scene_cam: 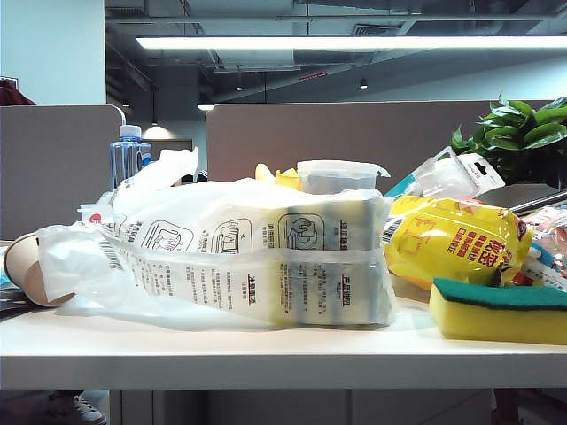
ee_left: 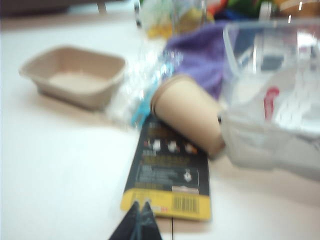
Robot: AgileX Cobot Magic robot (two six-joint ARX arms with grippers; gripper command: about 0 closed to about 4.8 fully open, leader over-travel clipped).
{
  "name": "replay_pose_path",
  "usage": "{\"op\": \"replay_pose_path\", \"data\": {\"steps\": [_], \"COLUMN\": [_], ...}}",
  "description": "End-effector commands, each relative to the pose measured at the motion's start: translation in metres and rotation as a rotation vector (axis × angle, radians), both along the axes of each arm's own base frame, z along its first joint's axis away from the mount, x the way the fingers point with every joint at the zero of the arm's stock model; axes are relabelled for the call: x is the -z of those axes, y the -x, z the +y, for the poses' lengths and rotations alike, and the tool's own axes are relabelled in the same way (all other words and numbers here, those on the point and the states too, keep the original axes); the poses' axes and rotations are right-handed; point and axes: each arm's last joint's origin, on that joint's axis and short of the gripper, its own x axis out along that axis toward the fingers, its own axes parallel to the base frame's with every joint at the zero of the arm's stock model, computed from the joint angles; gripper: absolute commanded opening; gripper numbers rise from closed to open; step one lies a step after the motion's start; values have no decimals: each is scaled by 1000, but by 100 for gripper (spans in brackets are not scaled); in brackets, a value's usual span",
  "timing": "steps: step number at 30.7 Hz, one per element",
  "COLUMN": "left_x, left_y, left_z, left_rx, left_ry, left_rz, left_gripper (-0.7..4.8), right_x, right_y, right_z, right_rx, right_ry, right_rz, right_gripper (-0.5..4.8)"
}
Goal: Pick up the metal ice scoop from the table and place it inside the transparent plastic box.
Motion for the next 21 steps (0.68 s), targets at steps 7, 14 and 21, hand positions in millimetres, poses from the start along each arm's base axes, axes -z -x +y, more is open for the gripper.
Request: {"op": "replay_pose_path", "data": {"steps": [7, 14, 21], "left_x": [-56, -113, -149], "left_y": [-7, -31, -59], "left_z": [-2, -24, -61], "left_rx": [30, 219, 419], "left_ry": [-3, -7, -16], "left_rz": [49, 44, 72], "left_gripper": [-5, -5, -5], "right_x": [-2, -2, -2], "right_y": [0, 0, 0], "right_z": [0, 0, 0], "right_rx": [-2, -2, -2], "right_ry": [-2, -2, -2], "right_rz": [-19, -19, -19], "right_gripper": [14, 14, 14]}}
